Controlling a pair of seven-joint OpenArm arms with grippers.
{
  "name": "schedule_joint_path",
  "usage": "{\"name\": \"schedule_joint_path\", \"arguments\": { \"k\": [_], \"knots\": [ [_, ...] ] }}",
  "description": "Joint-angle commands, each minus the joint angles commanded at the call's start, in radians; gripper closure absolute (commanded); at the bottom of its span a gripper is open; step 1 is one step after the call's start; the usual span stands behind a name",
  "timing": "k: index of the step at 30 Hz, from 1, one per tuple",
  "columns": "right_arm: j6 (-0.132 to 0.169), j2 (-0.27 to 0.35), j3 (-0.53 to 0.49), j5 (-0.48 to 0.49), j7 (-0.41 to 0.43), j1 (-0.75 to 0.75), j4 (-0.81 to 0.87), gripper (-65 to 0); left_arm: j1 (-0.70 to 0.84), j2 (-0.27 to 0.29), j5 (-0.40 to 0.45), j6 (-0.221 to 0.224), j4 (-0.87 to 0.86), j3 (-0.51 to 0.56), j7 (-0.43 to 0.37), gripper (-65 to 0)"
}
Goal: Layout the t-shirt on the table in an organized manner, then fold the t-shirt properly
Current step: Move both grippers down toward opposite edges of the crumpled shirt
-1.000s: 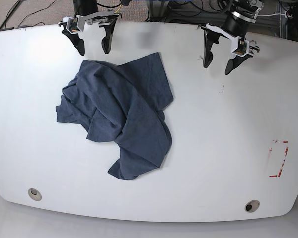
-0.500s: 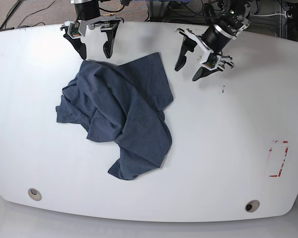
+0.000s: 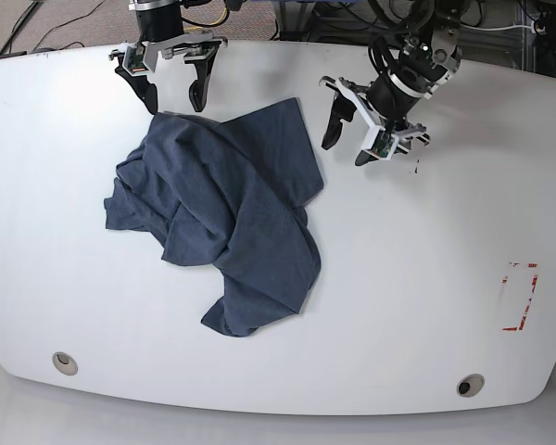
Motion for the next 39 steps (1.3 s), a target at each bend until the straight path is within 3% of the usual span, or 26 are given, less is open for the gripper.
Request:
{"name": "schedule_joint_path", "arguments": {
  "k": [7, 10, 17, 39],
  "knots": [
    [0.002, 0.000, 0.002, 0.000, 0.000, 0.000, 0.000, -43.8, -0.129, 0.071, 0.000, -0.002, -0.026, -0.011, 0.192, -31.8],
    [0.002, 0.002, 0.002, 0.000, 0.000, 0.000, 0.000, -43.8, -0.167, 0.094, 0.000, -0.002, -0.057, -0.014, 0.236, -31.8],
    [0.002, 0.002, 0.002, 0.000, 0.000, 0.000, 0.000, -43.8, -0.232, 0.127, -0.002, -0.002, -0.189, -0.017, 0.273, -31.8],
    [0.002, 0.002, 0.003, 0.000, -0.014, 0.002, -0.002, -44.1, -0.264, 0.143, -0.025, -0.003, -0.390, 0.000, 0.273, -31.4]
  ]
}}
